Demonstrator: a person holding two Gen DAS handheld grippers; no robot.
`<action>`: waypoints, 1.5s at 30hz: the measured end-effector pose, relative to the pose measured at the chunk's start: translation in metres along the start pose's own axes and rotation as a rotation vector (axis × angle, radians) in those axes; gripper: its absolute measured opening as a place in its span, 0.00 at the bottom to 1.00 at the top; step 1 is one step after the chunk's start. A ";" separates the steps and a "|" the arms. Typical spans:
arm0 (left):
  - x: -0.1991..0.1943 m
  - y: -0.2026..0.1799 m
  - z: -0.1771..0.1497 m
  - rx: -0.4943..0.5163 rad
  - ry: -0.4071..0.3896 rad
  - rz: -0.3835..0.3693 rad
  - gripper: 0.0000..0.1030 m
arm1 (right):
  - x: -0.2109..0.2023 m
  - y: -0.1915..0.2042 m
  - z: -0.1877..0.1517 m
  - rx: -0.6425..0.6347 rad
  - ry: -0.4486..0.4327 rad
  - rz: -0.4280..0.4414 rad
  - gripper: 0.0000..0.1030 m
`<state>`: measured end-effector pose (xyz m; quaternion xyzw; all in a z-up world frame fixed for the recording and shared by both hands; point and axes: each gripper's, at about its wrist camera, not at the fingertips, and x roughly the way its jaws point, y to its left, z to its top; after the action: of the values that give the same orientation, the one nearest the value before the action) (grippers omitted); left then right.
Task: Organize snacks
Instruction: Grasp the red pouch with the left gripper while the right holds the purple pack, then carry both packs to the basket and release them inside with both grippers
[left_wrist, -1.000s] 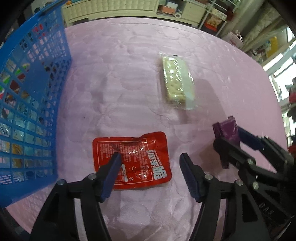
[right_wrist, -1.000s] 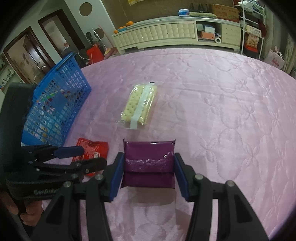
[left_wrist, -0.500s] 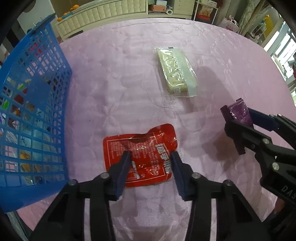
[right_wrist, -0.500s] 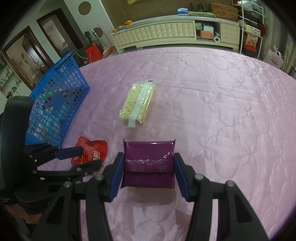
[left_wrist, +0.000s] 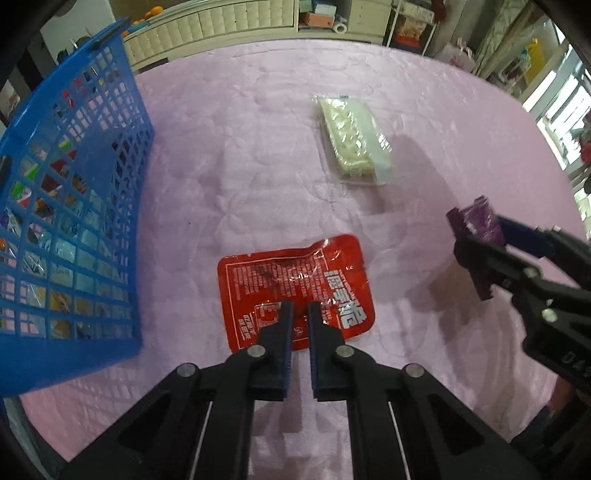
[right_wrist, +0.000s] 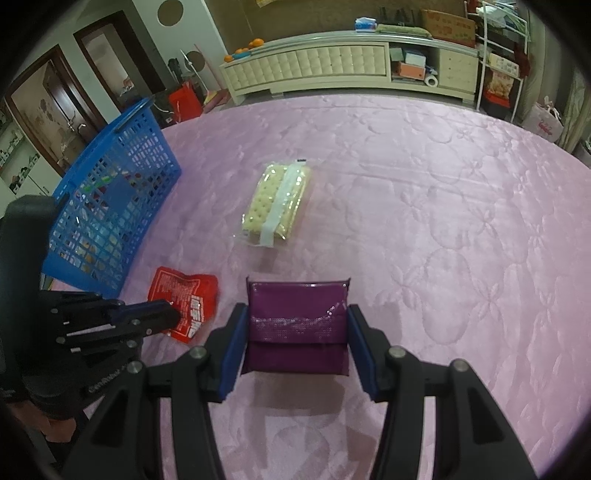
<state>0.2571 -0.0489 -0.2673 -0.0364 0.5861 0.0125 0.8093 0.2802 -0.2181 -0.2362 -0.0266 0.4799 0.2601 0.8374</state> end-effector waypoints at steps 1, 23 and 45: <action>-0.003 0.001 -0.001 -0.005 -0.013 -0.009 0.07 | -0.001 0.000 0.000 0.001 -0.001 -0.003 0.56; 0.019 -0.082 -0.002 0.230 -0.012 0.026 0.08 | -0.015 -0.007 -0.003 0.014 -0.018 -0.019 0.56; -0.081 -0.012 -0.012 0.098 -0.194 -0.113 0.00 | -0.054 0.039 -0.001 0.017 -0.031 -0.003 0.56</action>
<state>0.2210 -0.0599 -0.1933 -0.0285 0.5019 -0.0583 0.8625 0.2396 -0.2073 -0.1847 -0.0162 0.4688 0.2554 0.8454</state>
